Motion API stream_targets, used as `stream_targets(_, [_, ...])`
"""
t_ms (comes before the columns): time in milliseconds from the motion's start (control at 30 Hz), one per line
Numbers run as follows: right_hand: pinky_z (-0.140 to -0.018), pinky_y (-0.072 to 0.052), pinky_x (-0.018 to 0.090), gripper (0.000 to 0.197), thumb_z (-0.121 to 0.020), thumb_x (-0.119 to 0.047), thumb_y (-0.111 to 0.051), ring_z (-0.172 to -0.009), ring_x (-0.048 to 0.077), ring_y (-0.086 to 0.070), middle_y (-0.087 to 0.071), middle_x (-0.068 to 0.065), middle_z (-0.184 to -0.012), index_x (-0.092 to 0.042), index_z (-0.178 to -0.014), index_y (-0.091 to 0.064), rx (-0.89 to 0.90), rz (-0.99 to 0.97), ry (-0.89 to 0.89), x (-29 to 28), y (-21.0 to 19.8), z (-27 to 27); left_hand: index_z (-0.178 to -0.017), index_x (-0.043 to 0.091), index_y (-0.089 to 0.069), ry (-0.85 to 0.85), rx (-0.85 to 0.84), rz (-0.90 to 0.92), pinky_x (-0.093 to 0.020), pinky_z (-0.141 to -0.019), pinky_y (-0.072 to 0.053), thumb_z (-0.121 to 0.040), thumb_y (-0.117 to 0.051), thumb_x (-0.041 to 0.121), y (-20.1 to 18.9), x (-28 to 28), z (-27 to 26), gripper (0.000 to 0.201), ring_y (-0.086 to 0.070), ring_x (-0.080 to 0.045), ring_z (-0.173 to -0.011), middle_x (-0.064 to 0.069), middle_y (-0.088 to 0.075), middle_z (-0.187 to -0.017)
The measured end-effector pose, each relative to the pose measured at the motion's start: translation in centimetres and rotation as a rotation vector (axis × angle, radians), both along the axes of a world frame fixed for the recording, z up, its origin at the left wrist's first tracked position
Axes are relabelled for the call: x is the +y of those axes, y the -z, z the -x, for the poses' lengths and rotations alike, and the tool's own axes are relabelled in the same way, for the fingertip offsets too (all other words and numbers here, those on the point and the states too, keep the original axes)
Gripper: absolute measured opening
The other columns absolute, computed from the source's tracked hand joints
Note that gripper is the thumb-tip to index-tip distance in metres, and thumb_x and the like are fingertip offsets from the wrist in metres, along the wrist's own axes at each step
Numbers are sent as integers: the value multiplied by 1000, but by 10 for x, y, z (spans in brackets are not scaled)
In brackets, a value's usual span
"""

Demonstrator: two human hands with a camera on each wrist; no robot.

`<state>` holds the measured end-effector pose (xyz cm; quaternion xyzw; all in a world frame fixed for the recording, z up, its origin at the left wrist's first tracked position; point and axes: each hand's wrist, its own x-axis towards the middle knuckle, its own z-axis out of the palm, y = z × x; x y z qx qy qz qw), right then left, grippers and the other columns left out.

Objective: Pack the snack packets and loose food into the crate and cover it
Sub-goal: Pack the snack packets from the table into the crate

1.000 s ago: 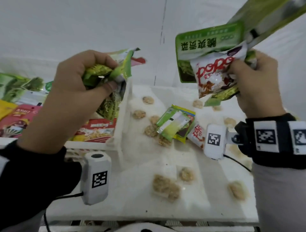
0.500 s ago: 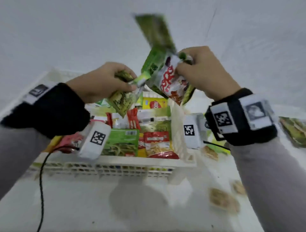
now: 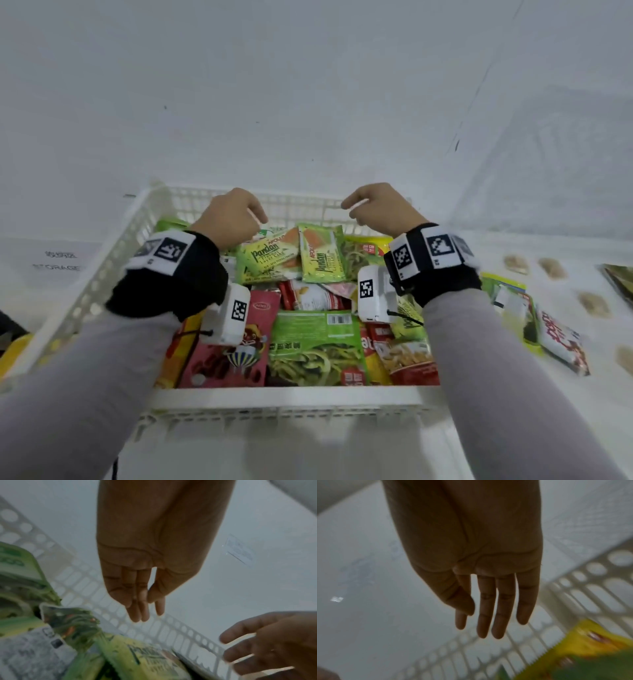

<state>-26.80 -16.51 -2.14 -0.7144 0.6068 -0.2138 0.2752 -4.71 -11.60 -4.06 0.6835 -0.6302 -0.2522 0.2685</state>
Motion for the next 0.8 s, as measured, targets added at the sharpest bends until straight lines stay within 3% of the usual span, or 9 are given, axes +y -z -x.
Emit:
stream_targets(133, [-80,-46,28,21,-90,-13,-54,-94,19,-59,-61,7,-112,-15,-106,-66,194,-89,-40,-2,31,-1,-89,16,-62,107,5,73,-22,-63,-45,-89,-51,8,8,-5,9,14,-61,-15,-79,-6,-64,-94])
stream_targets(200, [-84,-43,27,26,-91,-27,-57,-100,20,-57,-63,9,-119,-11,-110,-66,202,-61,-43,-4,34,1,-97,17,-62,166,-98,72,-21,-69,-41,-88,-56,15,11,-8,9,10,-57,-13,-88,-2,-60,-99])
stream_targets(267, [-78,-41,26,37,-89,-40,-58,-93,17,-54,-62,7,-119,-11,-111,-64,158,-60,-37,-7,33,1,-111,16,-58,221,-226,-12,-24,-79,-38,-87,-61,18,15,-11,7,24,-51,-15,-98,-3,-56,-111])
stream_targets(367, [-78,-41,27,59,-79,-50,-67,-96,16,-50,-52,2,-110,-17,-125,-51,234,-180,-127,-7,35,-4,-128,15,-46,256,-297,-133,-25,-78,-36,-85,-65,18,18,-11,7,47,-49,-20,-103,-8,-53,-122])
stream_targets(533, [-58,-37,22,52,-76,-35,-76,-84,16,-53,-52,-1,-95,-20,-113,-42,175,-248,-140,-7,35,-8,-127,17,-43,269,-252,-160,-27,-68,-38,-84,-63,7,15,-9,15,49,-53,-20,-95,-8,-54,-117])
stream_targets(600, [-53,-34,22,38,-78,-24,-75,-70,11,-52,-54,-1,-84,-18,-100,-44,132,-249,-146,-7,36,-8,-120,20,-45,291,-214,-145,-24,-56,-38,-86,-52,0,10,-6,16,41,-52,-16,-72,-5,-55,-93])
stream_targets(667, [-45,-34,16,22,-81,-11,-70,-52,3,-50,-54,-1,-74,-16,-84,-48,85,-212,-159,-7,35,-7,-113,23,-53,333,-218,-136,-17,-47,-33,-85,-47,-4,-1,-3,11,39,-41,-8,-58,7,-42,-73])
stream_targets(733, [-40,-37,15,21,-83,1,-63,-43,1,-50,-54,1,-68,-14,-73,-51,26,-185,-144,-7,30,-7,-109,23,-64,339,-211,-109,-11,-54,-37,-85,-51,-4,-14,1,-4,39,-45,-6,-64,11,-45,-78])
stream_targets(800, [-47,-43,23,22,-84,6,-58,-51,11,-53,-54,2,-64,-12,-72,-55,-56,-197,-128,-5,22,-6,-106,19,-70,271,-143,-61,-15,-64,-41,-83,-56,-4,-28,10,-26,36,-51,-11,-70,7,-57,-87])
